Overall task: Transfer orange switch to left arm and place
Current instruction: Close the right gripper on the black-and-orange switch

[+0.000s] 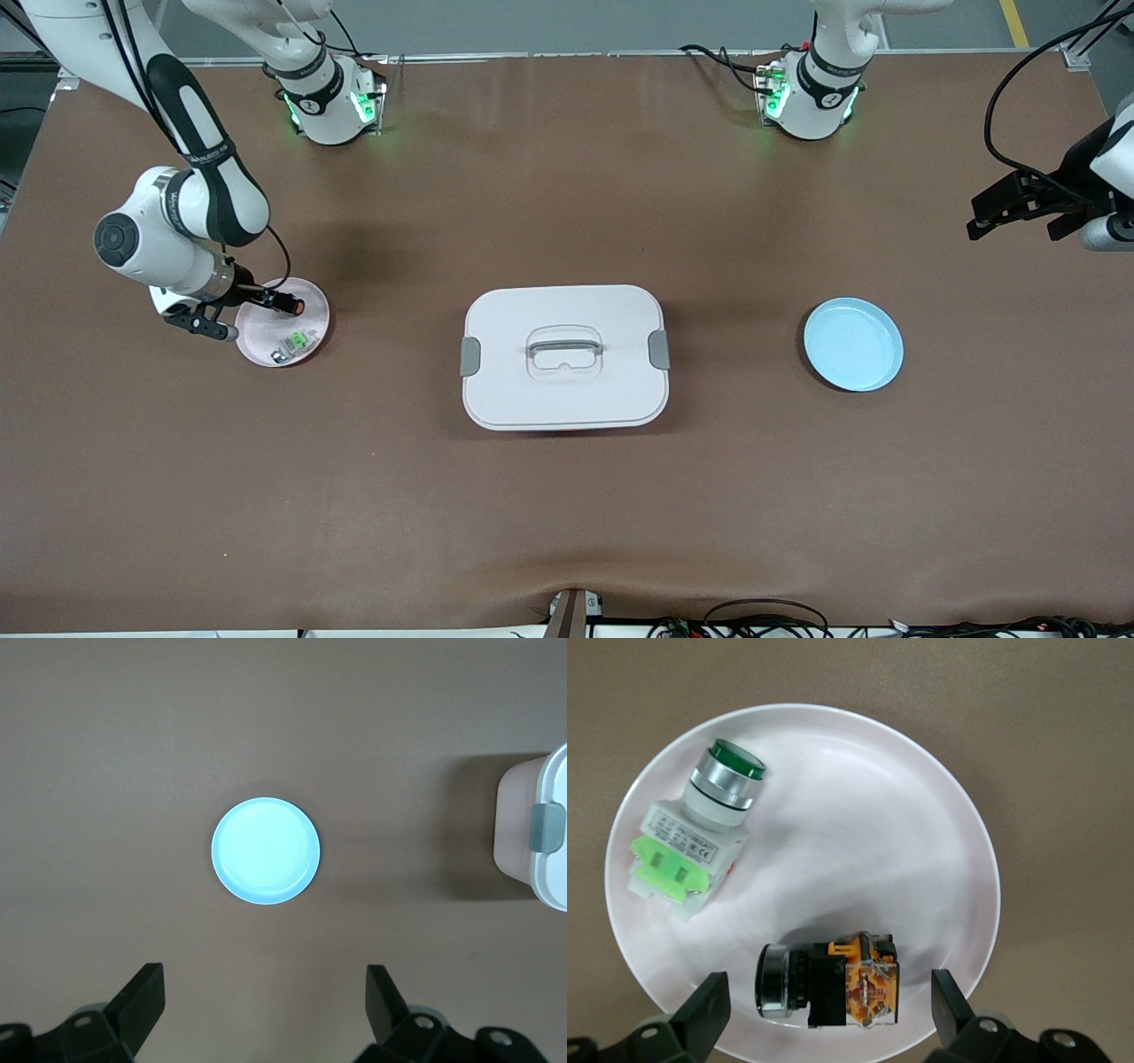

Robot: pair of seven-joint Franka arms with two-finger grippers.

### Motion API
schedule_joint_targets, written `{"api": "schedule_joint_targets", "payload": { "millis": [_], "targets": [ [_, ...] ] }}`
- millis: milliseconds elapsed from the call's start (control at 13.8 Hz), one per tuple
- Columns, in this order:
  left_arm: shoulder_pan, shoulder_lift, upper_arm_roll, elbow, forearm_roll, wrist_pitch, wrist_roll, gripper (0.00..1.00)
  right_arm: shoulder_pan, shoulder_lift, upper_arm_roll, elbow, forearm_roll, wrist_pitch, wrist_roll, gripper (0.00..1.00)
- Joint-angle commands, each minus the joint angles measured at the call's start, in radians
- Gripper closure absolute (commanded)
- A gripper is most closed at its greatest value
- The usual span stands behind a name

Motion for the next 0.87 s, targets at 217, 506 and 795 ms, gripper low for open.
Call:
{"api": "schedule_joint_targets", "payload": {
  "millis": [217, 506, 795],
  "targets": [
    [0.003, 0.011, -0.003, 0.025, 0.011, -0.015, 0.010, 0.00, 0.013, 0.023, 0.002, -0.006, 0.008, 0.019, 0.007, 0.00],
    [0.003, 0.011, -0.003, 0.025, 0.011, -0.015, 0.010, 0.00, 0.030, 0.043, 0.002, -0.006, 0.008, 0.042, 0.007, 0.00],
    [0.003, 0.011, -0.003, 0.025, 0.011, -0.015, 0.010, 0.00, 0.029, 0.052, 0.002, -0.003, 0.008, 0.044, 0.001, 0.00]
  ]
}}
